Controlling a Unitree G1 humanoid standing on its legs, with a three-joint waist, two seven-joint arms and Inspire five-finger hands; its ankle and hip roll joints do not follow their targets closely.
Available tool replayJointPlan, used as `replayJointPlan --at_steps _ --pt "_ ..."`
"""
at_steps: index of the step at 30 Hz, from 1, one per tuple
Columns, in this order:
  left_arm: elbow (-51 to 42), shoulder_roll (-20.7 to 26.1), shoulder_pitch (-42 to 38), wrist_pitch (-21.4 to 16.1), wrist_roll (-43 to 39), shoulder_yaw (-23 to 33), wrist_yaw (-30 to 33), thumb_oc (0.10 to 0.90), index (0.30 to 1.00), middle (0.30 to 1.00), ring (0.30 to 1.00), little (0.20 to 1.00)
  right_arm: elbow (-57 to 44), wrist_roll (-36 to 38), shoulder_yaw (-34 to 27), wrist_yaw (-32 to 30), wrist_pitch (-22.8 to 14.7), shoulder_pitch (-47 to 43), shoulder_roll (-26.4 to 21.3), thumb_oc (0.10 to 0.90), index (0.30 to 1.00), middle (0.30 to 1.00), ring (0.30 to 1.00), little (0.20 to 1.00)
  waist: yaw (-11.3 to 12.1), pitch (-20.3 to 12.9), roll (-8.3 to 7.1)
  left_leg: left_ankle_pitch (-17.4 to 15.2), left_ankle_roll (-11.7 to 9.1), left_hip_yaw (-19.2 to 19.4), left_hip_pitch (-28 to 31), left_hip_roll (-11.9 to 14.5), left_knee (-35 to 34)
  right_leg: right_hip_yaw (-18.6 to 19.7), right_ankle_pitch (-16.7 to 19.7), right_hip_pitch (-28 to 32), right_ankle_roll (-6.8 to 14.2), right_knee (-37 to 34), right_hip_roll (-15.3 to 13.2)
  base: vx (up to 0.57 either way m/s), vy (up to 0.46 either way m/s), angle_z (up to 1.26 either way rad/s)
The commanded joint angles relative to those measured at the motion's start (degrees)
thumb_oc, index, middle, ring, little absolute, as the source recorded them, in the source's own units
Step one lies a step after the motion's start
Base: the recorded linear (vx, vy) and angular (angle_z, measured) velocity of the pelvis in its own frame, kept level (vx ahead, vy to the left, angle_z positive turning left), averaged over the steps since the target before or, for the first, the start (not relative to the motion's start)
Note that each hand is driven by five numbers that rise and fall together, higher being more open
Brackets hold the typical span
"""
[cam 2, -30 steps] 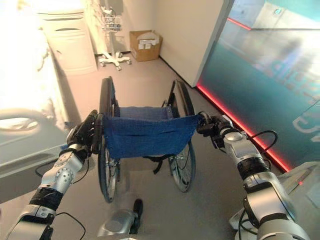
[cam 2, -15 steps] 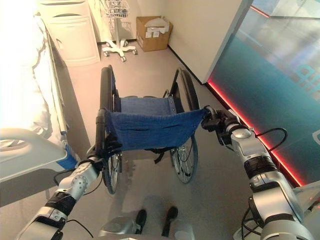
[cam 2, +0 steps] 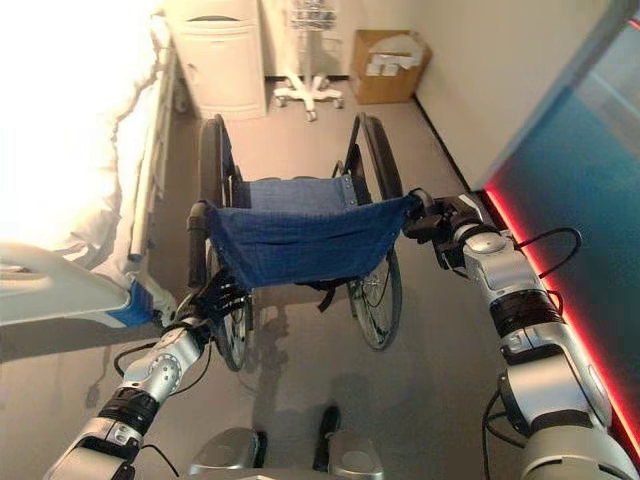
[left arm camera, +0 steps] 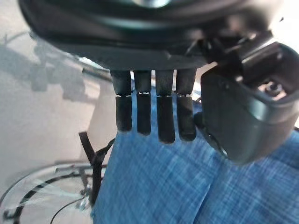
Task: Push the wheelchair next to the bed
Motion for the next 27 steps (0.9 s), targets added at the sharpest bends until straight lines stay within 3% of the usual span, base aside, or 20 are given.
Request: replayJointPlan --at_steps 1,3,5,7,10,12,14,18,20,21,22,23,25,27 --pt "-9.39 0.4 -1.56 -6.54 -0.85 -1.28 0.78 0.4 0.3 0.3 0.3 0.3 -8.51 3.77 2.66 1.11 -6.0 -1.81 4.2 0.4 0.3 0.3 0.3 0.3 0.38 -2.95 -1.95 5.99 2.21 4.27 1.32 2.14 3.45 0.99 4.68 0.95 0.76 0.03 -2.2 0.24 -0.138 0.15" --pt "-9.9 0.7 -1.4 -7.46 -0.89 -0.71 1.08 0.4 0.3 0.3 0.3 0.3 -8.44 2.5 2.09 -0.08 -6.53 -1.24 5.47 0.4 0.3 0.3 0.3 0.3 0.99 -2.35 -1.08 5.92 2.04 7.54 1.08 1.36 -3.43 0.11 3.76 3.29 1.08 -0.67 -0.96 0.23 -0.076 0.18" --pt "-10.21 0.31 -1.55 -10.18 -0.96 -0.27 2.5 0.4 0.3 0.3 0.3 0.3 -7.3 1.68 2.06 -2.59 -5.85 -2.36 6.98 0.4 0.3 0.3 0.3 0.3 2.17 -2.06 0.22 8.04 1.24 12.02 1.11 1.01 -15.21 -1.14 2.39 6.69 1.17 -2.39 1.26 0.33 -0.042 0.09" --pt "-10.9 0.14 -1.5 -11.03 -0.19 0.03 3.28 0.4 0.3 0.3 0.3 0.3 -6.88 1.64 2.18 -4.15 -5.4 -2.55 7.45 0.4 0.3 0.3 0.3 0.3 3.47 -2.39 1.42 9.67 0.14 13.88 -1.32 -0.37 -22.69 -1.31 1.07 9.37 1.37 -3.42 3.58 0.43 -0.036 0.1" --pt "-13.74 0.89 -0.75 -11.17 3.07 -0.13 3.15 0.4 0.3 0.3 0.3 0.3 -6.4 2.58 2.11 -6.42 -5.03 -1.25 6.03 0.4 0.3 0.3 0.3 0.3 5.62 -3.57 1.85 15.62 -0.83 19.3 -3.61 -1.27 -35.51 -2.33 -1.05 14.27 0.85 -5.66 6.21 0.41 -0.045 0.08" --pt "-14.86 1.82 -0.93 -10.39 4.05 -0.16 2.55 0.4 0.3 0.3 0.3 0.3 -5.45 2.72 1.83 -6.72 -5.07 -1.04 5.46 0.4 0.3 0.3 0.3 0.3 6.57 -3.92 1.27 15.69 -0.43 18.25 -3.78 -2.4 -35.72 -2.26 -2.43 15.24 0.59 -5.39 6.31 0.26 -0.03 -0.13" --pt "-14.77 3.19 -1.9 -9.24 5.24 0.25 1.24 0.4 0.3 0.3 0.3 0.3 -2.81 2.67 2.39 -6.32 -5.44 -2.25 5.93 0.4 0.3 0.3 0.3 0.3 7.7 -4.79 0.79 12.45 1.51 16.94 -2.7 -3.77 -35.77 -1.7 -3.95 15.63 0.86 -4.12 6.05 0.31 0.016 -0.39" --pt "-13.74 4.84 -3.58 -8.39 7.6 -0.2 -1.25 0.4 0.3 0.3 0.3 0.3 -0.38 2.27 2.09 -5.82 -6.5 -2.27 6.64 0.4 0.3 0.3 0.3 0.3 9.18 -5.62 -0.45 6.86 5.31 15.94 -1.99 -4.49 -31.5 -2.8 -7.02 16.63 1.89 0.26 3.48 0.26 0.044 -0.06" --pt "-13.7 5.43 -4.31 -7.63 7.68 -0.07 -2.21 0.4 0.3 0.3 0.3 0.3 -0.07 1.97 1.44 -6.75 -7.06 -1.24 7.54 0.4 0.3 0.3 0.3 0.3 9.77 -6.01 -0.92 5.46 7.15 15.56 -0.67 -4.96 -31.25 -4.85 -3.76 15.99 4.94 6.8 0.6 0.2 0.086 -0.03" --pt "-13.66 5.5 -4.43 -7.57 7.6 -0.08 -2.3 0.4 0.3 0.3 0.3 0.3 -0.08 1.85 1.37 -6.92 -7.1 -1.1 7.67 0.4 0.3 0.3 0.3 0.3 9.79 -6.04 -0.95 5.34 7.37 15.46 -0.47 -5.06 -31.31 -5.02 -3.21 15.77 5.36 7.76 0.26 0.26 0.191 0.15" --pt "-13.34 5.74 -5.22 -6.91 7.61 -0.22 -2.8 0.4 0.3 0.3 0.3 0.3 -0.33 0.92 0.55 -7.45 -7.77 0.72 8.33 0.4 0.3 0.3 0.3 0.3 9.6 -6.22 -0.42 4.71 8.72 14.09 1.47 -5.39 -31.88 -5.91 2.47 13.51 8.06 18.65 -3.28 0.27 0.208 0.29" --pt "-13.1 5.88 -5.69 -6.6 7.75 -0.41 -2.96 0.4 0.3 0.3 0.3 0.3 -0.66 0.35 -0.01 -7.46 -7.89 1.71 8.2 0.4 0.3 0.3 0.3 0.3 9.17 -6.35 0.04 4.41 9.11 13.48 2.64 -5.39 -32.26 -5.93 4.79 12.08 8.98 24.11 -4.85 0.32 0.25 0.43" --pt "-12.81 6.06 -6.48 -6.01 7.7 -0.82 -3.0 0.4 0.3 0.3 0.3 0.3 -1.75 -0.4 -0.7 -7.17 -7.85 3.3 7.67 0.4 0.3 0.3 0.3 0.3 7.98 -6.58 0.63 3.59 9.64 12.58 5.18 -5.36 -33.09 -4.89 7.07 9.62 9.72 31.07 -6.81 0.24 0.152 0.35" --pt "-12.06 5.83 -7.41 -6.25 7.55 -1.37 -2.04 0.4 0.3 0.3 0.3 0.3 -2.51 -0.44 -0.75 -6.88 -7.57 3.6 7.52 0.4 0.3 0.3 0.3 0.3 6.66 -6.68 0.98 2.56 10.04 11.98 7.6 -5.14 -33.89 -4.15 6.63 6.81 9.21 30.87 -8.08 0.24 0.068 0.47"
